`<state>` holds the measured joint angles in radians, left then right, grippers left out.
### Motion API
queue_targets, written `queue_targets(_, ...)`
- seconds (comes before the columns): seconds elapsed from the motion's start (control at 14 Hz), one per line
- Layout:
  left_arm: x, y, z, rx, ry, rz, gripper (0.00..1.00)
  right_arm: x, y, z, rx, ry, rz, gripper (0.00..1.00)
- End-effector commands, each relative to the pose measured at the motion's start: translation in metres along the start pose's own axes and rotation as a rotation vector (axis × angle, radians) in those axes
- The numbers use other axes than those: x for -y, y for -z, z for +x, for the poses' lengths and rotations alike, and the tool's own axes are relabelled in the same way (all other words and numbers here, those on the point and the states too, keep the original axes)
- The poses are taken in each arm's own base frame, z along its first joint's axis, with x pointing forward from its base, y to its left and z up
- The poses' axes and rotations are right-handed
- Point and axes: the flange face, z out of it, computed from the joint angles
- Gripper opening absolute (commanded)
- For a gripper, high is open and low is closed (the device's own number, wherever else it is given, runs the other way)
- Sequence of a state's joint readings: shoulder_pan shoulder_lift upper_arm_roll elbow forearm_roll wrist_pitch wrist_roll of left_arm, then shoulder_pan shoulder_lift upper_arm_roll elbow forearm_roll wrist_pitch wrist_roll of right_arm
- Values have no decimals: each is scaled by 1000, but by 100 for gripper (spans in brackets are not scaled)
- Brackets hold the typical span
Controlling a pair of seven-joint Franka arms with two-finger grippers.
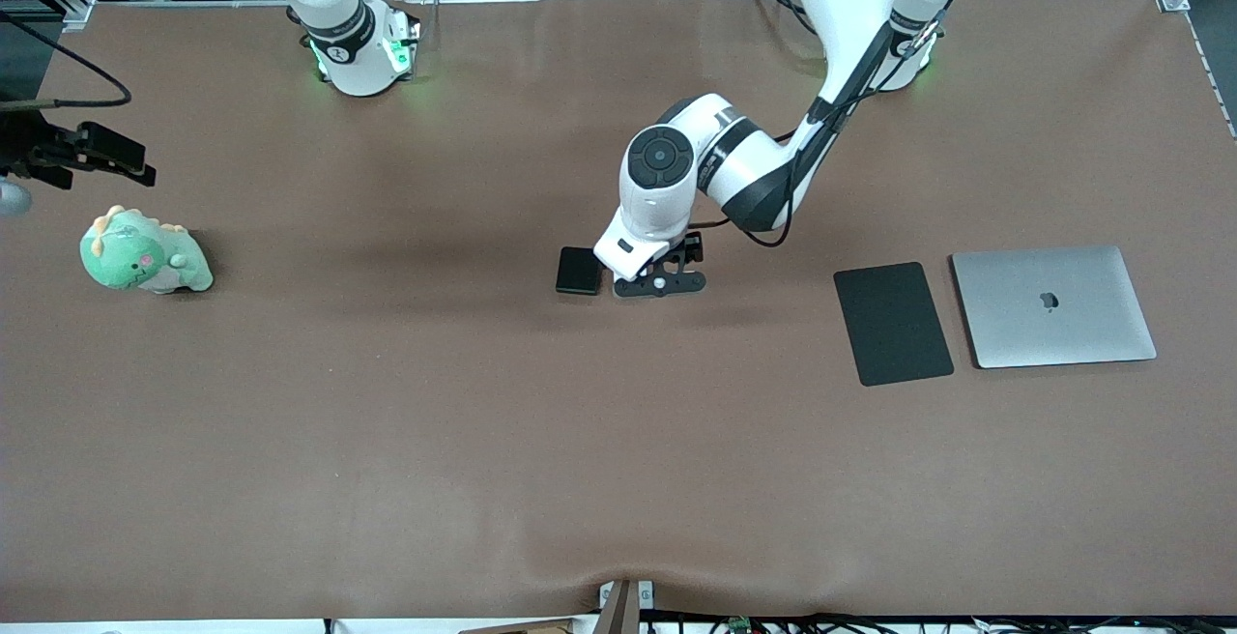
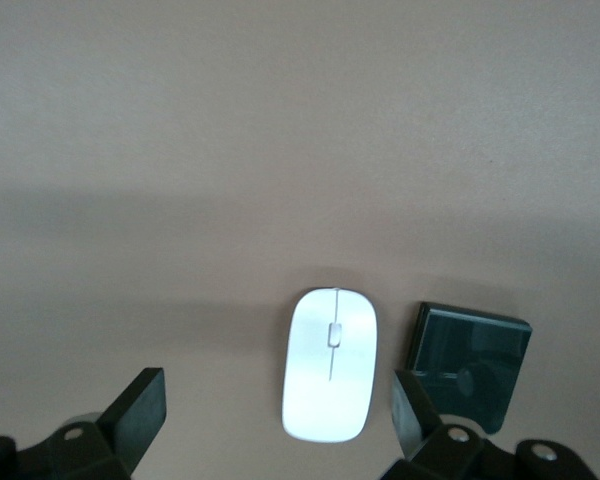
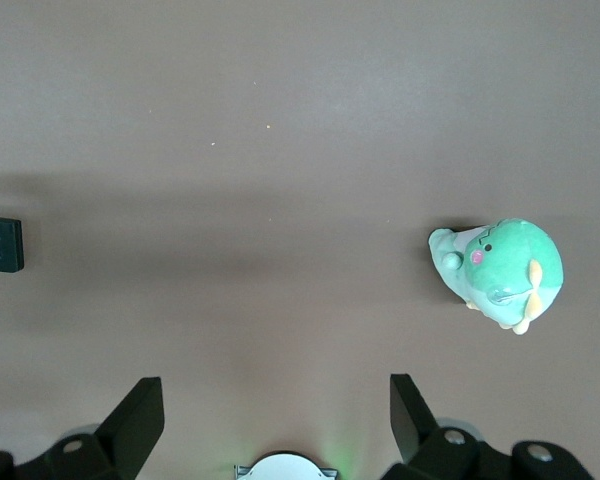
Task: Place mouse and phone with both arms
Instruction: 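Grasp the white mouse with the left gripper while the right arm starts moving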
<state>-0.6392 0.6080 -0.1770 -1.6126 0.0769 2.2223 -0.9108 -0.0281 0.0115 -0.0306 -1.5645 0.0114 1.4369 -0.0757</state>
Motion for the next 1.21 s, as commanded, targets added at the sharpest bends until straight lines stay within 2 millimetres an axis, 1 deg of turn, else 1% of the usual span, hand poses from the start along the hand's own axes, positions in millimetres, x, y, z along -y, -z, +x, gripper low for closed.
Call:
queue_targets(0.0,-7,-19,-14,-22,27,-19,100,5,4,2,-8,25,13,100)
queue_targets(0.14,-11,-35,-18,-20,41,-26,100,15,-5,10,8,43,2,100)
queue_targets(0.29,-13,-51,-21,-20,28,-25,100,20,-9,20,5,53,7,100)
queue_targets(0.5,-17,-67,-29,-7,-2,-13,100,45,-12,30,-27,97,1,100)
queue_targets(0.57,-17,-69,-31,-4,-9,-11,100,51,-19,36,-27,107,-1,100)
queue_targets(0.64,-17,-76,-32,-2,-19,-2,99,61,-35,46,-2,124,-3,100)
queue_targets(0.71,-18,-80,-35,-8,-35,8,97,70,-45,52,15,137,-9,100)
queue_targets(0.79,-20,-86,-38,-12,-47,7,95,77,-47,54,10,146,-13,100)
queue_targets(1.07,-19,-103,-41,1,-49,16,94,87,-55,60,10,161,-8,100)
queue_targets(1.14,-22,-105,-45,2,-55,16,91,90,-59,62,13,170,-6,100)
